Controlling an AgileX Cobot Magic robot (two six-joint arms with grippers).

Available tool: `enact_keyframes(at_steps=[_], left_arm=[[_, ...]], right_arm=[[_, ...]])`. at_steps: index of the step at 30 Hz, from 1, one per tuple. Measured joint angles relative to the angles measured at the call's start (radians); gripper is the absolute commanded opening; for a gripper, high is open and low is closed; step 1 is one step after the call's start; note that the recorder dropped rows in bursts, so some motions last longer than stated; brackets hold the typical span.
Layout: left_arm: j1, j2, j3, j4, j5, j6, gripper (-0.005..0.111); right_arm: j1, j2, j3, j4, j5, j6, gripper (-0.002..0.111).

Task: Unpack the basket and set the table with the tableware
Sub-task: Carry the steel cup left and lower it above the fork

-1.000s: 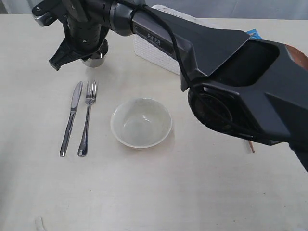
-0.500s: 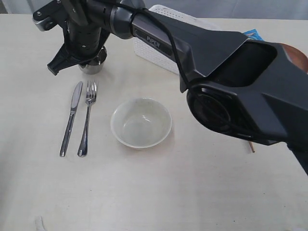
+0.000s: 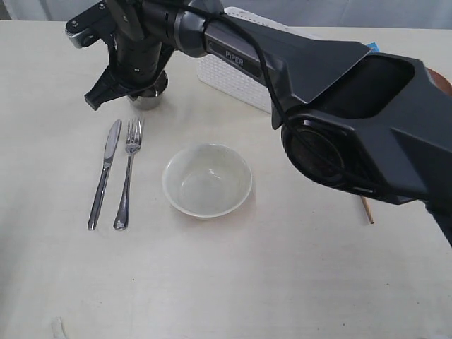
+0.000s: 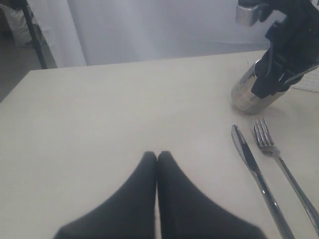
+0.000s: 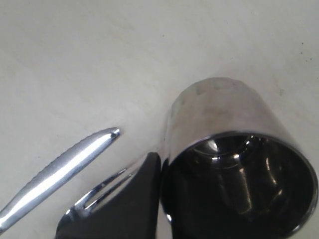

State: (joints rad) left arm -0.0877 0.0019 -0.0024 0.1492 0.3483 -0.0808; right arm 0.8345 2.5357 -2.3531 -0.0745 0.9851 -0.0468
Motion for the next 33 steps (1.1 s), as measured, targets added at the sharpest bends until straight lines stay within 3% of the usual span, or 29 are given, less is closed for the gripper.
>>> enact_keyframes(at_steps=[29,33], left_arm=[[0.000,0.000,0.000,0.000,0.000,0.000,0.000],[0.000,0.000,0.000,0.000,0.000,0.000,0.000]], right_arm=[[0.000,-0.020,0.006,0.027,0.014,-0.030,0.000],[0.000,-0.020,0.009,0.031,0.015,-0.032,0.012]])
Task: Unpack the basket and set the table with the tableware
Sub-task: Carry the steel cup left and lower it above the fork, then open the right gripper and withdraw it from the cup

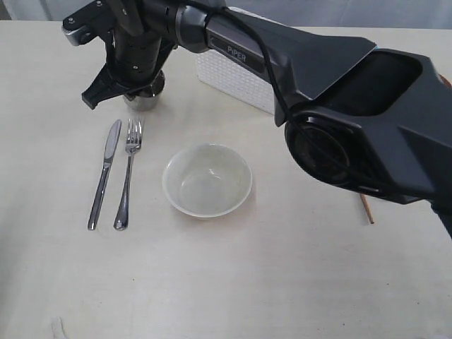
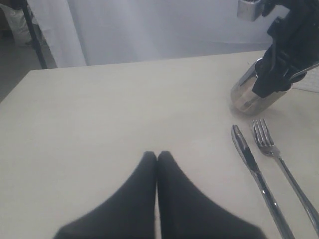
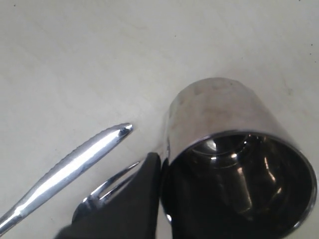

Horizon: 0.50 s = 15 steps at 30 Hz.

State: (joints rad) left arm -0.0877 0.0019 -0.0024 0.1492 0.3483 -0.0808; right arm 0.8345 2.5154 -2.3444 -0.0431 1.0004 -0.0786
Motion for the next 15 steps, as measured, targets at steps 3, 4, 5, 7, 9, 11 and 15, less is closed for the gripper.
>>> enact_keyframes(at_steps=[3,4,5,7,9,11,15], left_arm=[[0.000,0.000,0.000,0.000,0.000,0.000,0.000],[0.000,0.000,0.000,0.000,0.000,0.000,0.000],[0.000,0.000,0.000,0.000,0.000,0.000,0.000],[0.000,0.000,0.000,0.000,0.000,0.000,0.000],[0.000,0.000,0.000,0.000,0.000,0.000,0.000],[0.000,0.000,0.000,0.000,0.000,0.000,0.000],[0.000,0.000,0.000,0.000,0.000,0.000,0.000]], right_arm=[[0.000,-0.002,0.014,0.000,0.000,0.000,0.023],[0.000,-0.002,0.019,0.000,0.000,0.000,0.024],[0.000,-0.002,0.023,0.002,0.000,0.000,0.025],[0.000,-0.002,0.028,0.004,0.000,0.000,0.024],[0.000,-0.002,0.028,0.004,-0.002,0.000,0.024],[0.000,-0.004,0.028,0.004,-0.015,0.000,0.024],[-0.005,-0.017,0.028,0.006,-0.042,-0.007,0.024]])
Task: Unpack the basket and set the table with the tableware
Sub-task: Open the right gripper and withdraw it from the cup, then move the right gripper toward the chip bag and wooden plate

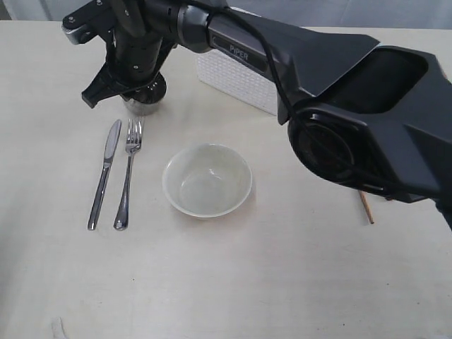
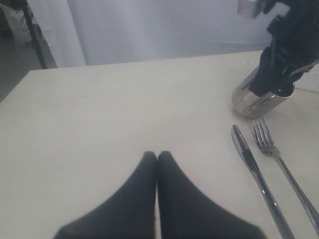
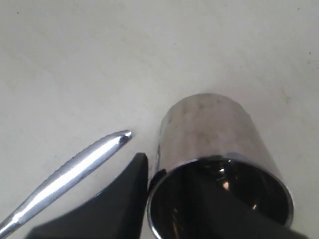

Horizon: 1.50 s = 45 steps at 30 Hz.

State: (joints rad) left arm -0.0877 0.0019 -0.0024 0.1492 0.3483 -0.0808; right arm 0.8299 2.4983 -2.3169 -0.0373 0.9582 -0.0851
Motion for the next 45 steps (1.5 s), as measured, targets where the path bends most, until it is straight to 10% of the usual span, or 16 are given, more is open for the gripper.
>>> enact_keyframes(at_steps=[34,39,45], left_arm=[[0.000,0.000,0.000,0.000,0.000,0.000,0.000],[0.000,0.000,0.000,0.000,0.000,0.000,0.000],[0.000,0.000,0.000,0.000,0.000,0.000,0.000]], right_arm=[[-0.053,-0.104,0.000,0.192,0.027,-0.090,0.024],[-0.053,-0.217,0.000,0.290,0.087,-0.090,0.001],[-0.053,-0.359,0.000,0.356,0.172,-0.122,-0.001]])
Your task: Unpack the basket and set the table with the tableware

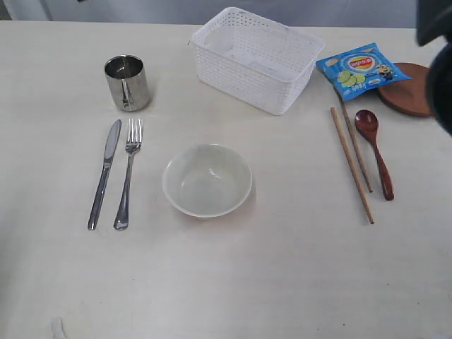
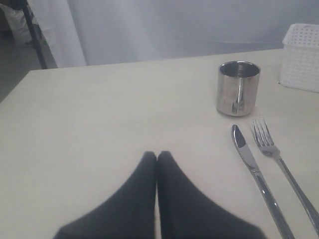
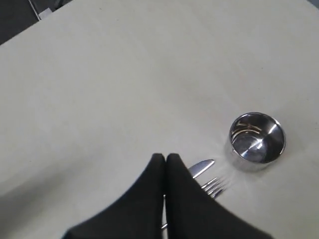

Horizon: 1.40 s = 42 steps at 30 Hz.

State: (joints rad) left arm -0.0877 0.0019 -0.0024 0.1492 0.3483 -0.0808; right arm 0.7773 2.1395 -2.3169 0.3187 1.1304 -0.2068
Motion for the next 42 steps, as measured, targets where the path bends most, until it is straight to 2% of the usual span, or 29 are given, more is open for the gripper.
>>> enact_keyframes(at_steps=[6,11,15,20,23,25,28,34,42], left_arm=[[0.000,0.000,0.000,0.000,0.000,0.000,0.000],[0.000,0.000,0.000,0.000,0.000,0.000,0.000],[0.000,0.000,0.000,0.000,0.000,0.000,0.000],[0.000,0.000,0.000,0.000,0.000,0.000,0.000],[0.000,0.000,0.000,0.000,0.000,0.000,0.000],[0.000,0.000,0.000,0.000,0.000,0.000,0.000],[0.000,0.000,0.000,0.000,0.000,0.000,0.000],[0.000,0.000,0.000,0.000,0.000,0.000,0.000],[0.000,0.000,0.000,0.000,0.000,0.000,0.000]], right_arm=[[0.000,-0.175,0.000,-0.016,0.075,-0.096,-0.001],[-0.013,-0.337,0.036,-0.261,0.082,-0.134,-0.001],[-0.154,-0.446,0.124,-0.319,0.084,-0.137,-0.001],[-0.497,-0.492,0.301,-0.307,0.025,-0.036,-0.001],[-0.670,-0.469,0.474,-0.163,-0.124,-0.002,0.000],[-0.745,-0.428,0.572,-0.035,-0.198,-0.021,0.000],[-0.785,-0.361,0.637,0.034,-0.232,-0.033,0.000],[-0.854,-0.222,0.657,0.099,-0.250,-0.035,0.000],[-1.022,-0.121,0.657,0.299,-0.215,-0.074,0.000]])
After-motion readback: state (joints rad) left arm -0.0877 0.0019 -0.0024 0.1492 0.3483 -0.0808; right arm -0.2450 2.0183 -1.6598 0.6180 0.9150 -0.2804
